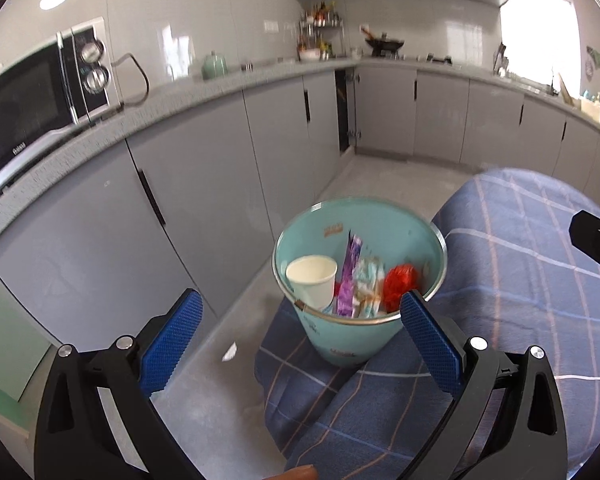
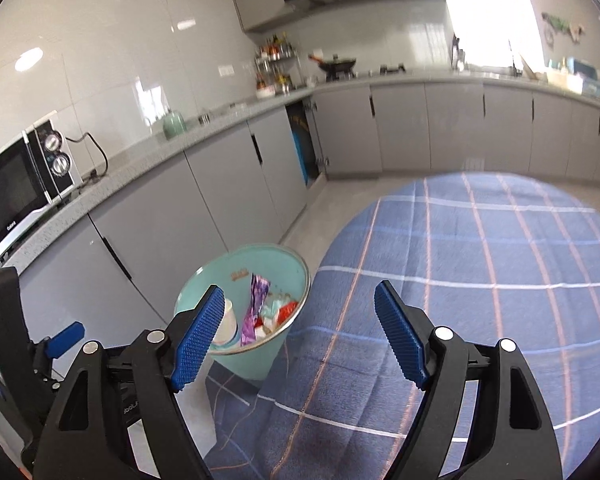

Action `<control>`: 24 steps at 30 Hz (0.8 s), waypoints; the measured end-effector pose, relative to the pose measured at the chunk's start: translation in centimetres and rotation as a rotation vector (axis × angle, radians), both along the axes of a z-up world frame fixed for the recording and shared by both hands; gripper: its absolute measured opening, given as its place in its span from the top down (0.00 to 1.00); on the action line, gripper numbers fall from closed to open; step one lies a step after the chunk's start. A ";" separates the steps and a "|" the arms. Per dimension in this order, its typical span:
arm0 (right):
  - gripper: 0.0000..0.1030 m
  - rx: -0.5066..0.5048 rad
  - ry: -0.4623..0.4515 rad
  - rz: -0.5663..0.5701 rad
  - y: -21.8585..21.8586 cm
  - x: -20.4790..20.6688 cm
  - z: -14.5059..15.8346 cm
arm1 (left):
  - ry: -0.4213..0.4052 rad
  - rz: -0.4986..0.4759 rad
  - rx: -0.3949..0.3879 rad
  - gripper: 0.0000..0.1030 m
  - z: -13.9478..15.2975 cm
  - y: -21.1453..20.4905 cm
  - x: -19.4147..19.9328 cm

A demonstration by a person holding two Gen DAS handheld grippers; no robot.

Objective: Collect trash

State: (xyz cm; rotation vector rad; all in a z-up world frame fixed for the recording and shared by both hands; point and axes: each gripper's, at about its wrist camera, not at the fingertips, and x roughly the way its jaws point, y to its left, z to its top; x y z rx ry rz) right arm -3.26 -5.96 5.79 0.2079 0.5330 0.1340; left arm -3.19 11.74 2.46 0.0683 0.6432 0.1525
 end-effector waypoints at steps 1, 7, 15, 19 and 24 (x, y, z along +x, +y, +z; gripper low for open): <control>0.22 -0.001 -0.022 -0.005 -0.1 -0.7 0.5 | -0.018 -0.002 0.006 0.05 0.5 -0.2 -0.5; 0.21 0.001 -0.108 -0.027 -0.4 -3.2 2.7 | -0.115 -0.006 0.035 0.05 3.4 -0.7 -3.1; 0.20 0.020 -0.148 -0.042 -1.3 -4.7 3.4 | -0.155 -0.007 -0.003 0.05 5.0 -0.4 -4.4; 0.20 0.017 -0.157 -0.045 -1.3 -5.0 3.6 | -0.159 -0.009 -0.016 0.05 5.0 -0.2 -4.6; 0.20 0.011 -0.161 -0.046 -1.3 -5.1 3.6 | -0.162 -0.004 -0.017 0.05 4.9 -0.3 -4.5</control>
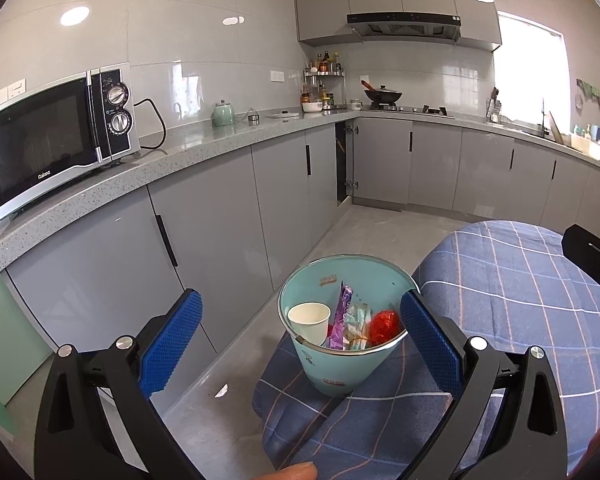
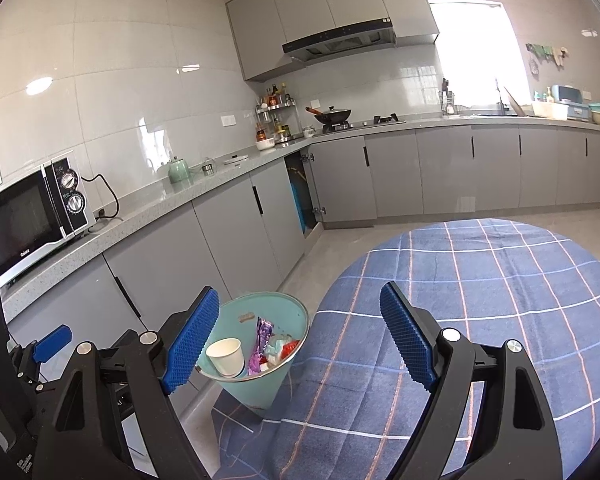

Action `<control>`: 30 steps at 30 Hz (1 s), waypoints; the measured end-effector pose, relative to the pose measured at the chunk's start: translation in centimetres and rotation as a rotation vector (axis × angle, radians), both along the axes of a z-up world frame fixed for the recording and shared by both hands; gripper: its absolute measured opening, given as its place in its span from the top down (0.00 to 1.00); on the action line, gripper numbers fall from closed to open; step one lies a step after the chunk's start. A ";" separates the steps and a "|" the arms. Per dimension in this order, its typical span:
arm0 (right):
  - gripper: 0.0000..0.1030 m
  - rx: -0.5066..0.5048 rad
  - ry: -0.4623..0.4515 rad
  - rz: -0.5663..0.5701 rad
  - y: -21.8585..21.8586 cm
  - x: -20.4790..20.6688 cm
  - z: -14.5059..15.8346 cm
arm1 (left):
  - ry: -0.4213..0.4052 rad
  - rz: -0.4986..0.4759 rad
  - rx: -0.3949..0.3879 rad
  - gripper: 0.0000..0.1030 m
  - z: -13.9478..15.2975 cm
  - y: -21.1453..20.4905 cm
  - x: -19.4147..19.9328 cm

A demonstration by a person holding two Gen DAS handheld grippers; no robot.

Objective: Collect trash

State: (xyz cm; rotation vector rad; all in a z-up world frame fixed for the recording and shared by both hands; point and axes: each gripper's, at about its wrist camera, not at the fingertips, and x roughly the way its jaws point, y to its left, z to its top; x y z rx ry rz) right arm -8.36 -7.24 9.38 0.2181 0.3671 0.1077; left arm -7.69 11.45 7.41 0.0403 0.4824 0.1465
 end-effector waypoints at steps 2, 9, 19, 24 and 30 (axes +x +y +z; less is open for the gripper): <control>0.20 0.003 0.004 -0.002 -0.1 0.1 -0.1 | 0.000 0.001 0.002 0.05 0.0 0.0 0.0; 0.20 0.007 0.012 -0.003 -0.3 0.4 -0.3 | 0.009 0.005 0.002 0.05 -0.2 0.0 0.3; 0.20 0.007 0.016 -0.003 -0.3 0.6 -0.5 | 0.013 0.005 -0.002 0.05 -0.4 0.1 0.7; 0.20 0.007 0.016 -0.005 -0.3 0.7 -0.5 | 0.008 0.009 0.000 0.05 -0.4 0.0 0.7; 0.20 0.006 0.015 -0.005 -0.2 0.8 -0.6 | 0.004 0.010 -0.003 0.05 -0.2 -0.1 0.7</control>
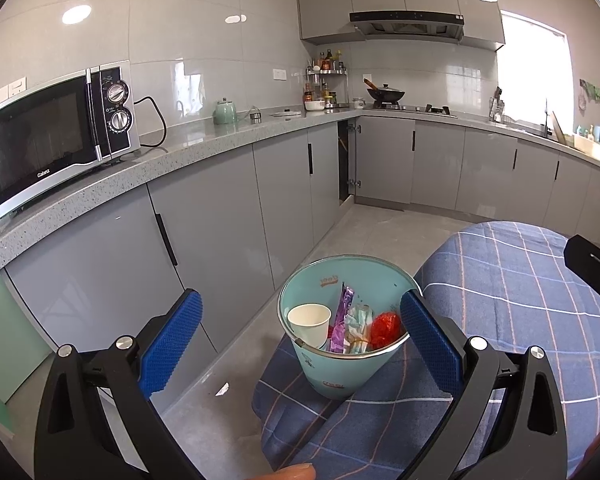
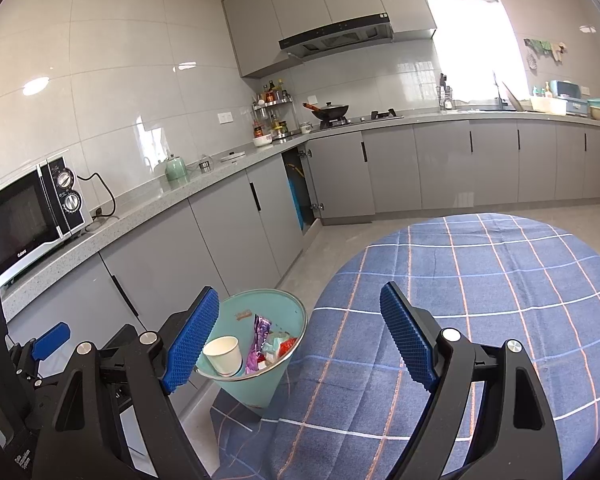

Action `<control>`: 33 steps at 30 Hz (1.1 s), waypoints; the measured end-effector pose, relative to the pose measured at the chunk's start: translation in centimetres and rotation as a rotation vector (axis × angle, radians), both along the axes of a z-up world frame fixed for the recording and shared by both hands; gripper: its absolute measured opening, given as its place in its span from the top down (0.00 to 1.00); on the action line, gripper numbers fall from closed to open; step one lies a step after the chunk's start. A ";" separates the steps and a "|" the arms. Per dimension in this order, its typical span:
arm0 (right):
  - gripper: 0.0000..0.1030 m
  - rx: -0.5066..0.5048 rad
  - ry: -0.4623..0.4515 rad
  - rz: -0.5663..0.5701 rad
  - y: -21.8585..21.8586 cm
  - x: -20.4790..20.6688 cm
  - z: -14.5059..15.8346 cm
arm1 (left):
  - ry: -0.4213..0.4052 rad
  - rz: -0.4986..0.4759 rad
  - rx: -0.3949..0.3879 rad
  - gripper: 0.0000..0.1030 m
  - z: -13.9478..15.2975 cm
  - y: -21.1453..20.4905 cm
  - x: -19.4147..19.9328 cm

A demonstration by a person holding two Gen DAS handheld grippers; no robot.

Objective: Collect trash

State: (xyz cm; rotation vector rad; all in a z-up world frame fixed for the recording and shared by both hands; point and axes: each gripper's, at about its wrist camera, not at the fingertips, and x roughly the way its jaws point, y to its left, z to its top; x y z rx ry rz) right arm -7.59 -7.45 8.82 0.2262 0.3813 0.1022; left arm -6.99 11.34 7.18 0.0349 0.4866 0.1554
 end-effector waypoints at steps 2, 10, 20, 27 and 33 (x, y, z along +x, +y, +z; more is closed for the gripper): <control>0.20 0.001 -0.001 -0.002 0.0 0.0 0.0 | 0.000 0.000 -0.001 0.05 0.1 0.0 0.1; 0.20 -0.004 -0.003 -0.008 -0.3 0.3 -0.2 | -0.021 0.001 0.002 0.05 0.4 0.0 0.4; 0.20 -0.003 0.009 -0.016 -0.9 0.8 -0.8 | -0.013 -0.025 -0.018 0.05 0.3 -0.3 1.4; 0.20 0.003 0.030 -0.021 -1.3 1.3 -1.4 | 0.017 -0.053 -0.044 0.06 -0.3 -0.8 2.3; 0.20 0.013 0.050 -0.033 -2.0 2.0 -2.0 | 0.031 -0.051 -0.015 0.06 -0.7 -1.4 2.9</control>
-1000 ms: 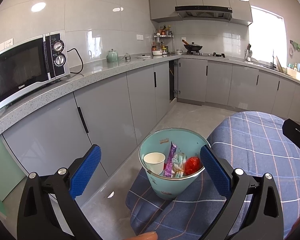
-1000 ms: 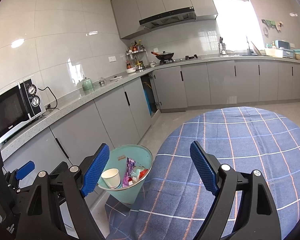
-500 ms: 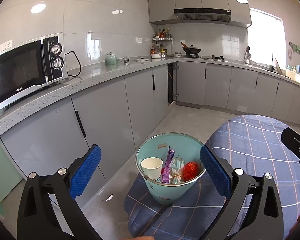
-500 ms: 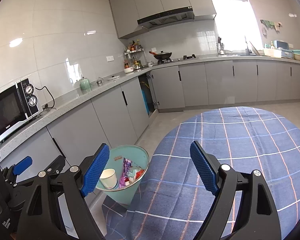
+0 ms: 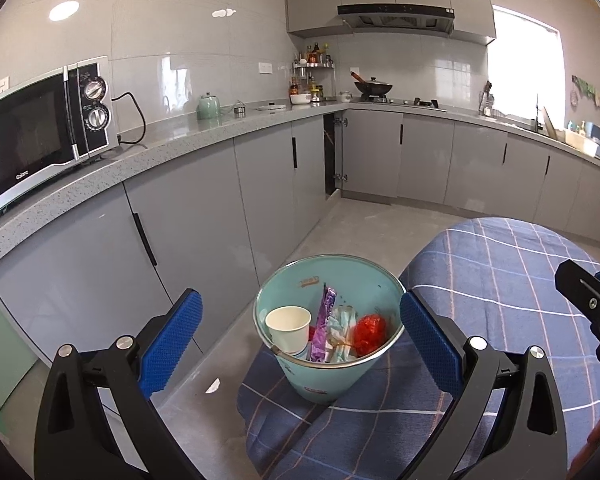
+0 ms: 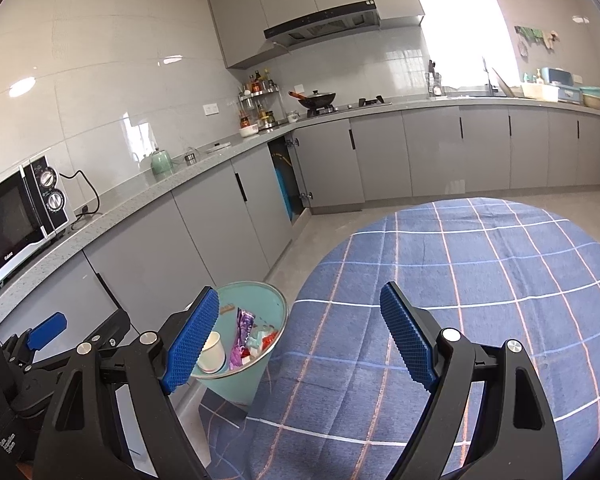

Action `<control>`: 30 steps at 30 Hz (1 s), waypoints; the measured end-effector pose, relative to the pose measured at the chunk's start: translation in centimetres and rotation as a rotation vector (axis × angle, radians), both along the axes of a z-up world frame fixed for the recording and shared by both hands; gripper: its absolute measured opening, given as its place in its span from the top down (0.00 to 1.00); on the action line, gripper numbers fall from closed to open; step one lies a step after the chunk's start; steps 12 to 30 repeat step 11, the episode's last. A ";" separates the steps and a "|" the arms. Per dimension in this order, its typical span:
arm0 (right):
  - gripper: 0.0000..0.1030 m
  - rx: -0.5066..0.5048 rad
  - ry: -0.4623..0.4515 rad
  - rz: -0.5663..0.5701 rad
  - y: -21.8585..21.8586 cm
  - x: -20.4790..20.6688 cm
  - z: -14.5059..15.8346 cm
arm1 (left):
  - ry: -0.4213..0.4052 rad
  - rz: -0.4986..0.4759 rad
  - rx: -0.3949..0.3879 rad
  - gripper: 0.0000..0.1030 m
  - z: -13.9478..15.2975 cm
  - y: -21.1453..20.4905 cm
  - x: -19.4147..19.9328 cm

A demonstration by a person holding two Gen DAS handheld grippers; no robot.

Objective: Collect trash

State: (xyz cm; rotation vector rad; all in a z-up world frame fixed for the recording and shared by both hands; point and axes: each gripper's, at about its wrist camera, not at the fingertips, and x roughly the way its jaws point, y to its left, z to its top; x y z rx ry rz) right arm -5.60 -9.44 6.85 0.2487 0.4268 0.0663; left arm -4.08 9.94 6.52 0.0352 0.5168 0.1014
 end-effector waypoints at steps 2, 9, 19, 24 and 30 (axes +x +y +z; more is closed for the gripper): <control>0.20 0.003 0.005 -0.008 -0.3 0.2 -0.2 | 0.003 0.004 0.006 0.05 -0.1 -0.2 0.2; 0.12 -0.008 0.024 -0.096 -3.5 1.7 -0.6 | 0.027 0.000 0.021 0.05 -1.0 -0.9 1.9; 0.11 -0.040 0.045 -0.160 -5.5 2.6 -1.0 | 0.068 0.007 0.017 0.05 -2.1 -0.9 2.8; 0.11 -0.040 0.045 -0.160 -5.5 2.6 -1.0 | 0.068 0.007 0.017 0.05 -2.1 -0.9 2.8; 0.11 -0.040 0.045 -0.160 -5.5 2.6 -1.0 | 0.068 0.007 0.017 0.05 -2.1 -0.9 2.8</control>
